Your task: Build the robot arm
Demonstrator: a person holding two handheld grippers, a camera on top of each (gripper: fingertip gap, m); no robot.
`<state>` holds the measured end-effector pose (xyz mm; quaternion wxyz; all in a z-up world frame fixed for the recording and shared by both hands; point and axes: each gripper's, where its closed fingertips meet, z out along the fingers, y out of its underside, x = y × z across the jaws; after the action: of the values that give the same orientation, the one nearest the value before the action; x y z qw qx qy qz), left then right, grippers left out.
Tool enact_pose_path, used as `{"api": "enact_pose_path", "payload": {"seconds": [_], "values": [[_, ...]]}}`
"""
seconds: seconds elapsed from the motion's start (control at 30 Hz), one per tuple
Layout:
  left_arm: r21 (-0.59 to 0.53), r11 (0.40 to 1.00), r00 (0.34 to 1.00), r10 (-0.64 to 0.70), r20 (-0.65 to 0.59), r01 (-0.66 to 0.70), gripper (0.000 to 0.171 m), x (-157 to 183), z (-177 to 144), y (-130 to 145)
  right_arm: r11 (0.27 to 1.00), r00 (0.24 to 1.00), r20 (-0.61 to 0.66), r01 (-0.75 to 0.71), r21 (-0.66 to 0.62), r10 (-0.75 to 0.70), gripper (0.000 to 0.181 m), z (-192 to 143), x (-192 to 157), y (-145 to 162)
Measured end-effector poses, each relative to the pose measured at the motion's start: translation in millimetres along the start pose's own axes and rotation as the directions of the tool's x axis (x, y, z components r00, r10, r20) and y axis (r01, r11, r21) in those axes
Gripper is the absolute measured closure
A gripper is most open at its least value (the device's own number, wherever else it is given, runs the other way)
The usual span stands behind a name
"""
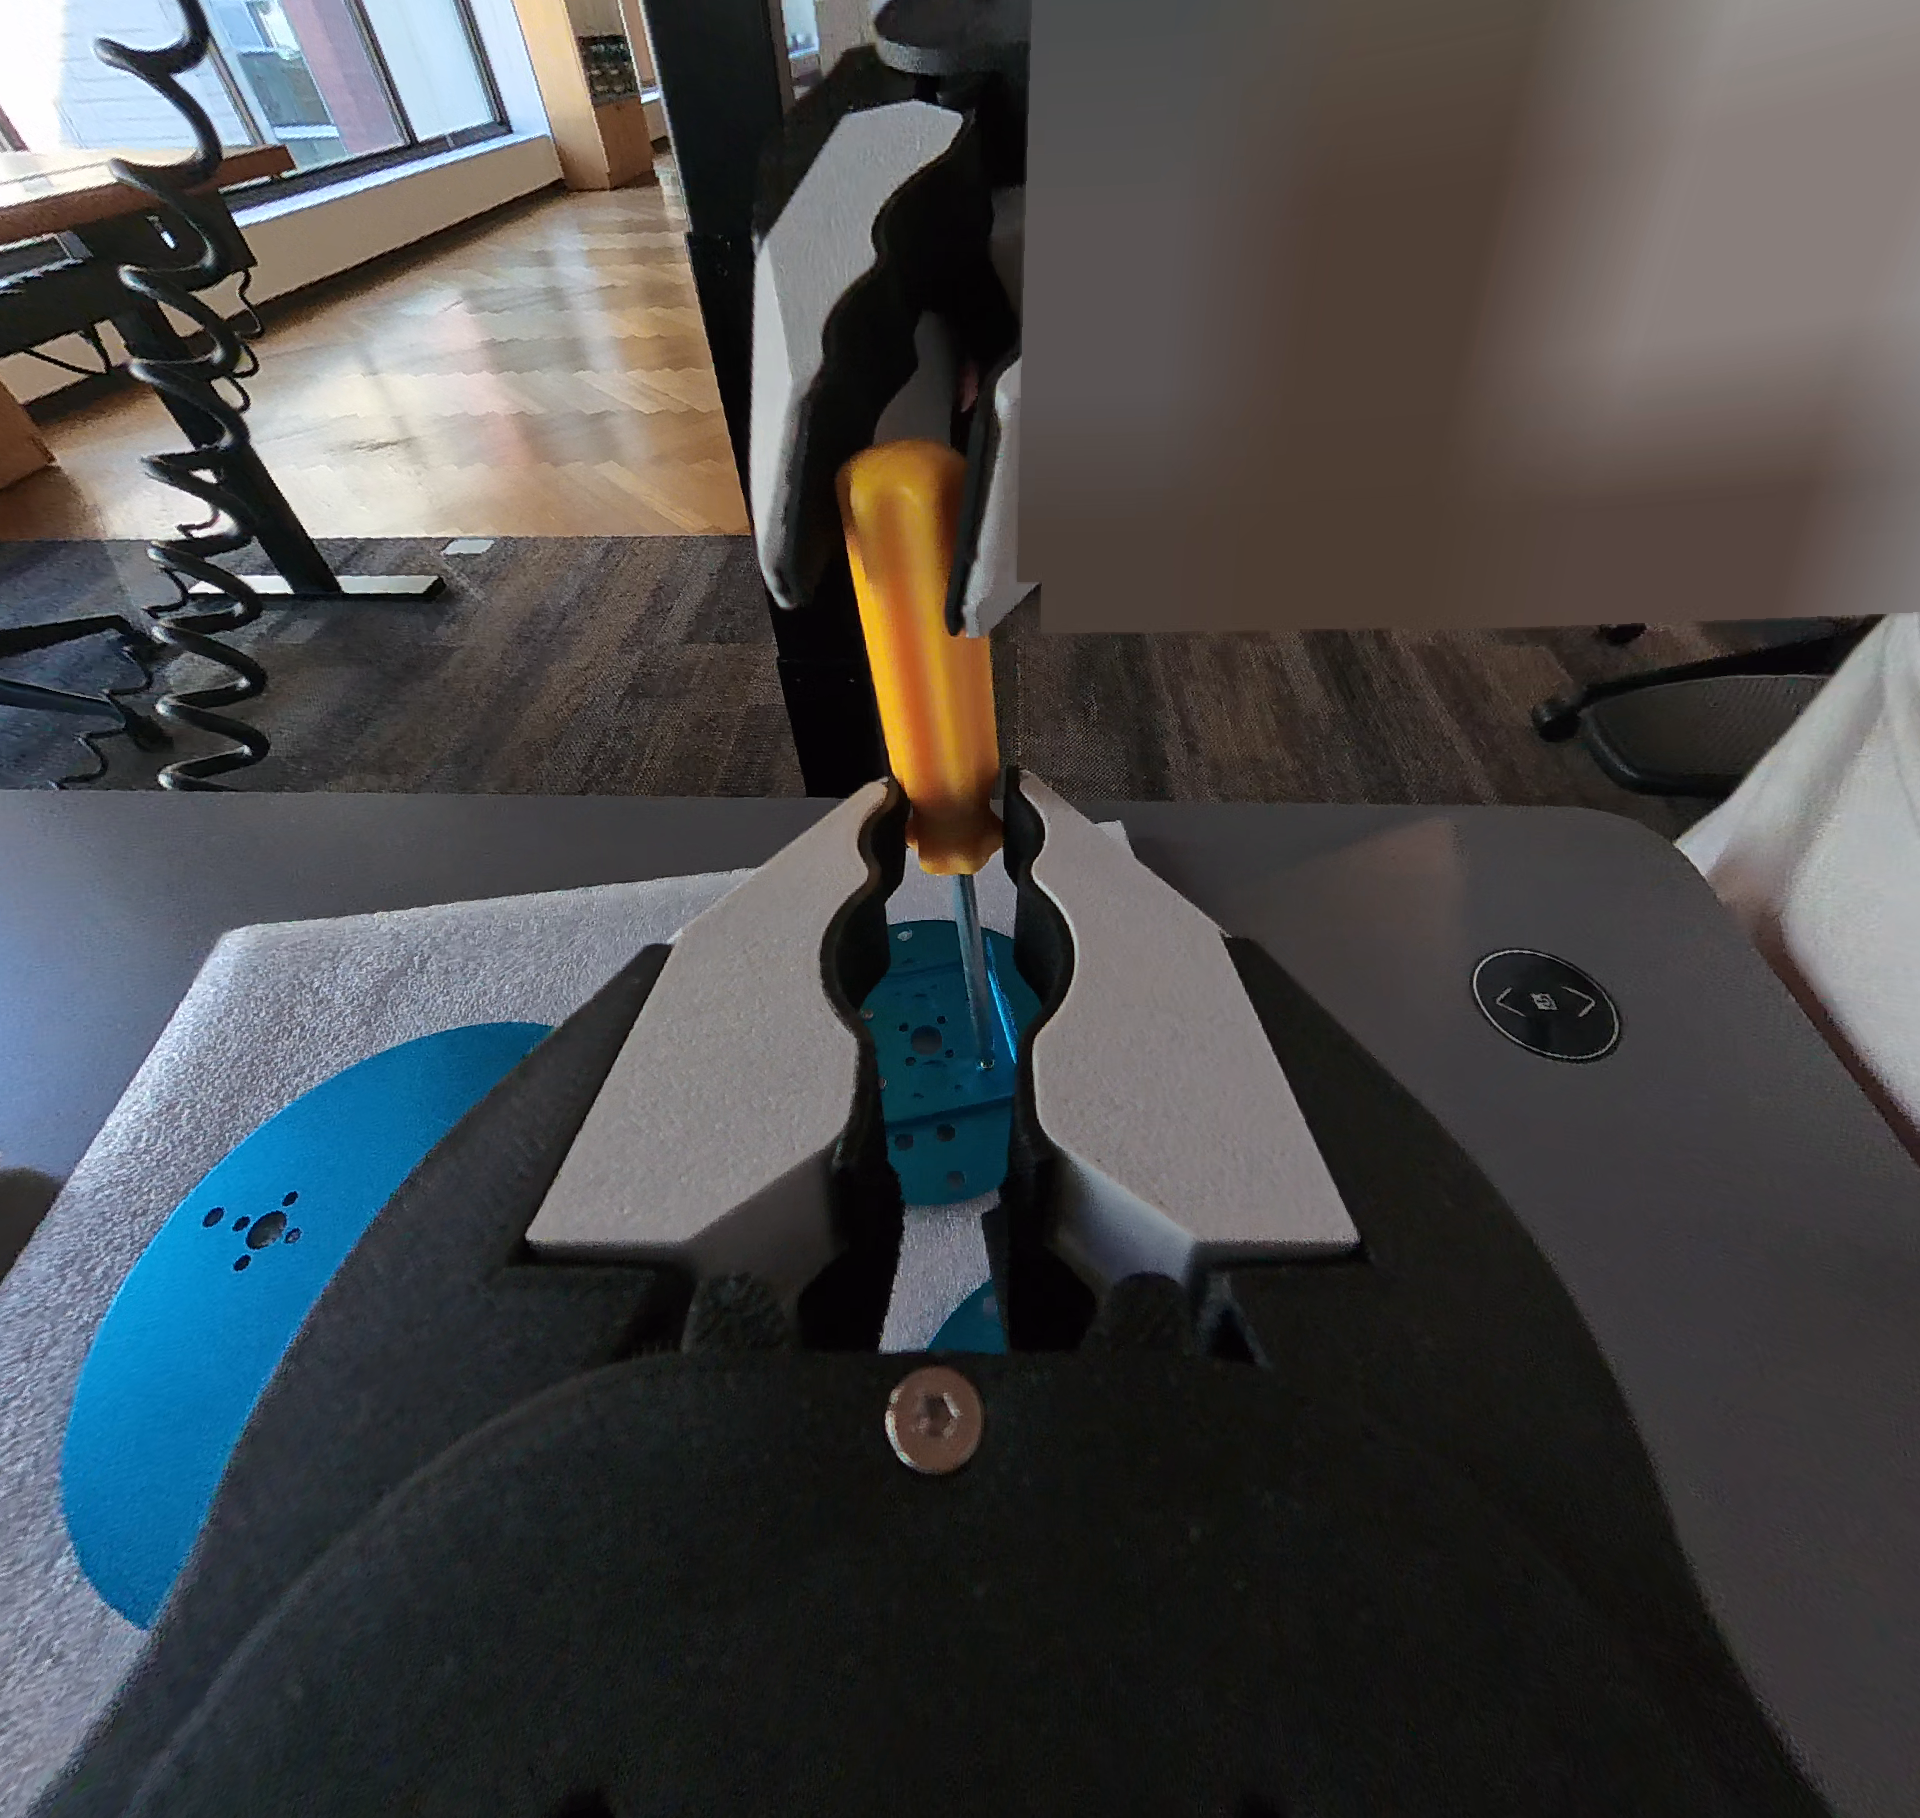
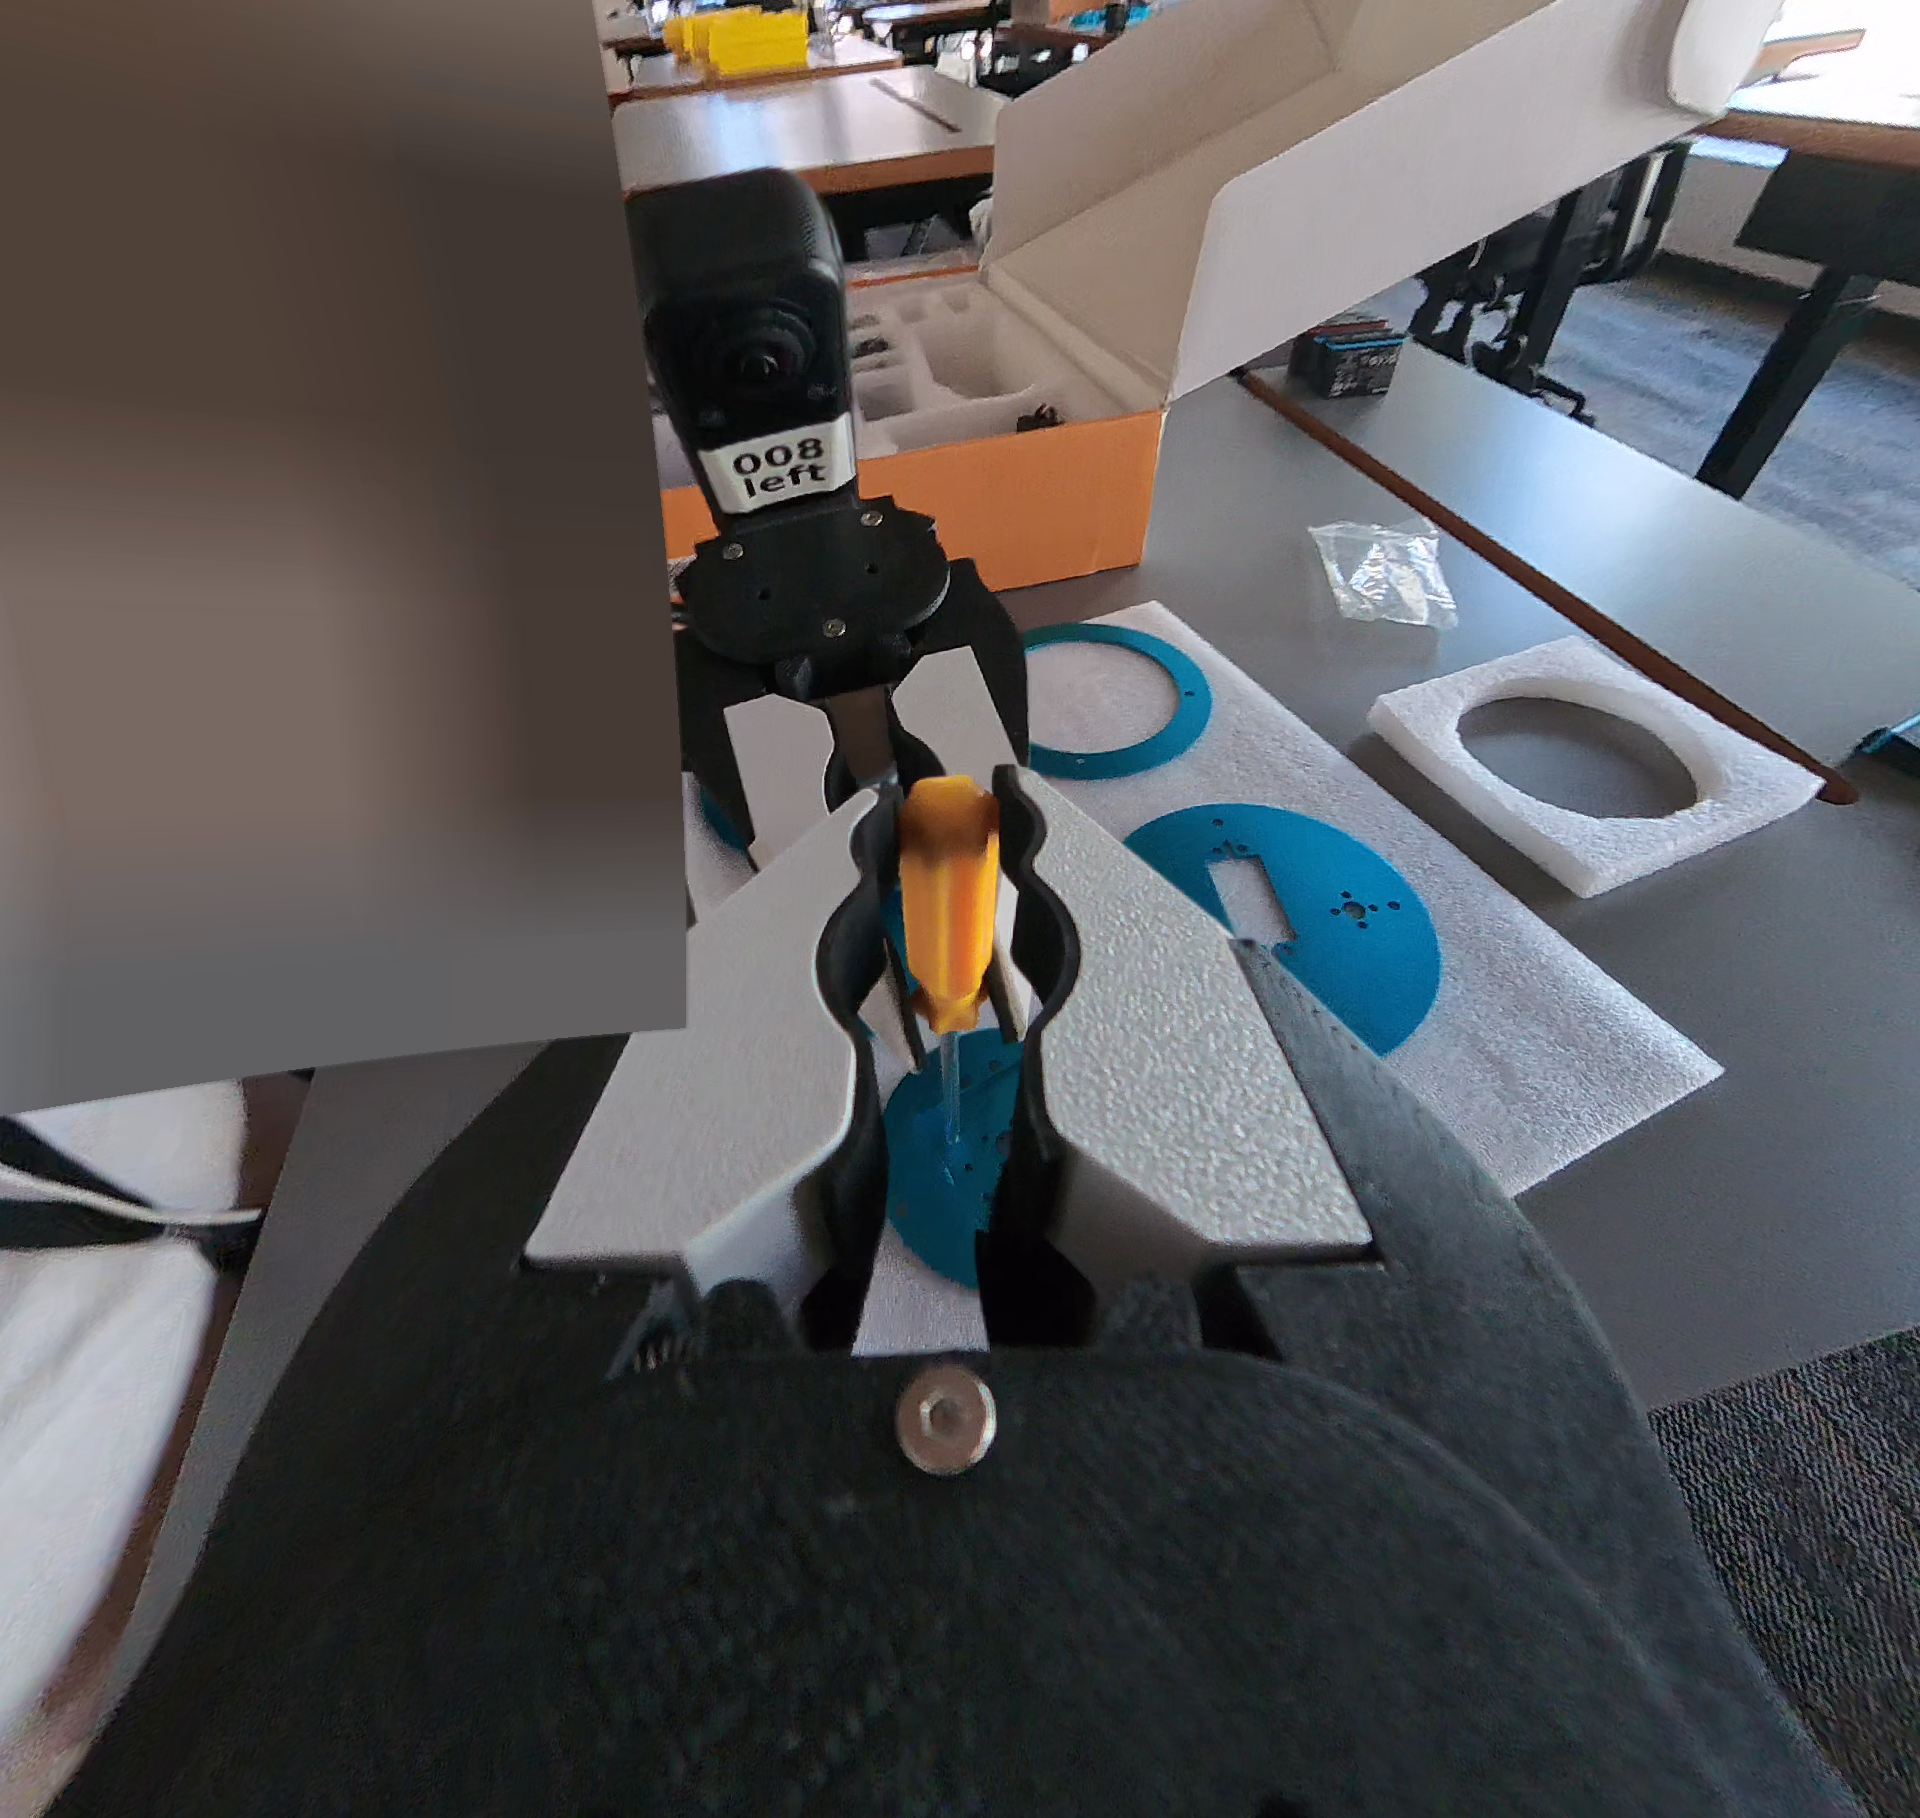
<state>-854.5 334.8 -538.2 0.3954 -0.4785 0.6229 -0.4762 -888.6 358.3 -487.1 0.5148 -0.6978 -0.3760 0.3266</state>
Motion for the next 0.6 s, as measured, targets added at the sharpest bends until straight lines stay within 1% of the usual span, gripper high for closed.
{"api": "enact_pose_path", "payload": {"seconds": [0.13, 0.2, 0.23, 0.3, 0.33, 0.37, 0.4, 0.43, 0.47, 0.53, 0.6], "values": [[-0.005, 0.999, 0.999, 0.035, 0.002, -0.035, 0.155, 3.1, 0.6, -0.3, 0.995, 0.997, 0.073, 0.034, -0.096, -0.027, 0.163, -4.6, -6.4, 2.6], [-0.009, 0.999, 0.999, 0.039, 0.01, -0.038, 0.155, 2.1, -0.9, 0.3, 0.986, 0.992, 0.087, 0.106, -0.132, -0.095, 0.152, -9.7, -2.7, -5.9], [-0.008, 0.999, 0.999, 0.037, 0.011, -0.037, 0.155, 2.3, -1.6, 0.3, 0.979, 0.986, 0.115, 0.141, -0.15, -0.124, 0.146, -12.1, -4.5, -12.3], [-0.006, 0.999, 0.999, 0.043, 0.016, -0.043, 0.155, 3.2, -2.5, 0.6, 0.953, 0.973, 0.162, 0.2, -0.229, -0.165, 0.132, -13.0, -6.4, -19.4], [-0.003, 0.999, 0.999, 0.047, 0.018, -0.047, 0.155, 4.2, -2.7, 0.7, 0.924, 0.962, 0.2, 0.239, -0.299, -0.184, 0.13, -13.0, -9.1, -15.6], [-0.001, 0.999, 0.998, 0.052, 0.027, -0.052, 0.155, 4.2, -3.2, 0.8, 0.882, 0.945, 0.254, 0.29, -0.372, -0.205, 0.126, -13.4, -13.8, -8.9], [-0.001, 0.999, 0.998, 0.054, 0.031, -0.054, 0.155, 4.4, -3.7, 1.0, 0.842, 0.935, 0.283, 0.324, -0.432, -0.215, 0.126, -12.6, -15.9, -3.0], [-0.003, 0.999, 0.998, 0.054, 0.031, -0.054, 0.155, 4.7, -4.0, 1.2, 0.796, 0.924, 0.308, 0.359, -0.488, -0.228, 0.127, -12.1, -16.8, 3.5], [-0.004, 0.999, 0.998, 0.054, 0.033, -0.054, 0.155, 4.6, -4.1, 1.2, 0.743, 0.909, 0.333, 0.402, -0.535, -0.252, 0.135, -12.4, -16.3, 9.6], [-0.001, 0.999, 0.998, 0.048, 0.032, -0.048, 0.156, 4.4, -3.9, 1.1, 0.661, 0.868, 0.374, 0.492, -0.567, -0.325, 0.145, -10.4, -14.0, 14.2], [0.0, 0.999, 0.999, 0.045, 0.029, -0.045, 0.155, 4.3, -3.3, 1.1, 0.612, 0.837, 0.41, 0.545, -0.574, -0.362, 0.15, -8.5, -14.7, 12.6]]}}
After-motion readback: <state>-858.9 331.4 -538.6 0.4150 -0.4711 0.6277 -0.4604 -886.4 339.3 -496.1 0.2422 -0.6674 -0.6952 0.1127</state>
